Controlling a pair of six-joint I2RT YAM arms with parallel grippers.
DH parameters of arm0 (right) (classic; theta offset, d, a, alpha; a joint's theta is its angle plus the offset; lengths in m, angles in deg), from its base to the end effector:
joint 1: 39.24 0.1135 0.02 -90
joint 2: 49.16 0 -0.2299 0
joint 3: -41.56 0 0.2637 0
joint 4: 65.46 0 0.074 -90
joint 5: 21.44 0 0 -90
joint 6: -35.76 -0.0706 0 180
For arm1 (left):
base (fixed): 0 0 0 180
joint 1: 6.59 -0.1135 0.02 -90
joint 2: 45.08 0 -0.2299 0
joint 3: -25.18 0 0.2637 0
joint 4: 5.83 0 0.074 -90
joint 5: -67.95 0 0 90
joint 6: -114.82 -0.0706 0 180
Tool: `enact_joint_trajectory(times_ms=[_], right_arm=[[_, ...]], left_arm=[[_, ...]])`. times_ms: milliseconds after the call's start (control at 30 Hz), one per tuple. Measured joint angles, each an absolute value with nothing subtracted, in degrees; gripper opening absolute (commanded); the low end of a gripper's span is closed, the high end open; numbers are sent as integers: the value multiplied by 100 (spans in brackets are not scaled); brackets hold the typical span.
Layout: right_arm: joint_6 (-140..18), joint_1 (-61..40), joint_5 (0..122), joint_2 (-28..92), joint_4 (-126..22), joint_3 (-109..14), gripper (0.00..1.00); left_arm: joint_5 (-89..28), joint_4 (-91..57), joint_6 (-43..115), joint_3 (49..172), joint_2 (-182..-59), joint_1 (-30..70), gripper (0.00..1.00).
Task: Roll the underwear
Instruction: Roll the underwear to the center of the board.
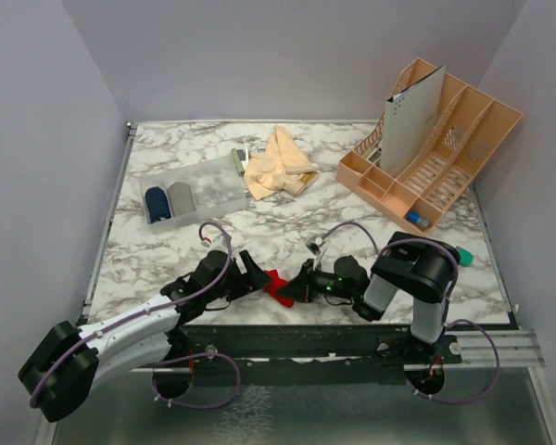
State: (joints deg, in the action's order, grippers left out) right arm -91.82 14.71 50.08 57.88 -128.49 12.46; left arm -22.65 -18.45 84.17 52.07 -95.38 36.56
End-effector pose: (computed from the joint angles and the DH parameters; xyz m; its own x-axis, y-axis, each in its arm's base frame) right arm 0.1459 0.2385 0.0392 -0.6976 0.0245 -0.7161 -0.6582 0.3729 0.6540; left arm 0.1688 -0.1593 0.1006 -0.8124 -0.4175 -0.4070 -0.0174 0.7150 -0.6989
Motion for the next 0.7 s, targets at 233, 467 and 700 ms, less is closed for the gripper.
enact_joint_trajectory(times_ms=[233,467,700], right_arm=[[-9838,1266,4829,6313,-13721,1428,3],[-10050,1174,4748,6369,-13905,1550,18],[-9916,1137,4636,6210,-13920,1635,54]], left_arm=[[-2215,-1373,8732,4916,-9626,3882,75],[-1889,-411,9184,4905,-10581,4253,48],[-1509,-7,9468,5139,-11289,4465,21]])
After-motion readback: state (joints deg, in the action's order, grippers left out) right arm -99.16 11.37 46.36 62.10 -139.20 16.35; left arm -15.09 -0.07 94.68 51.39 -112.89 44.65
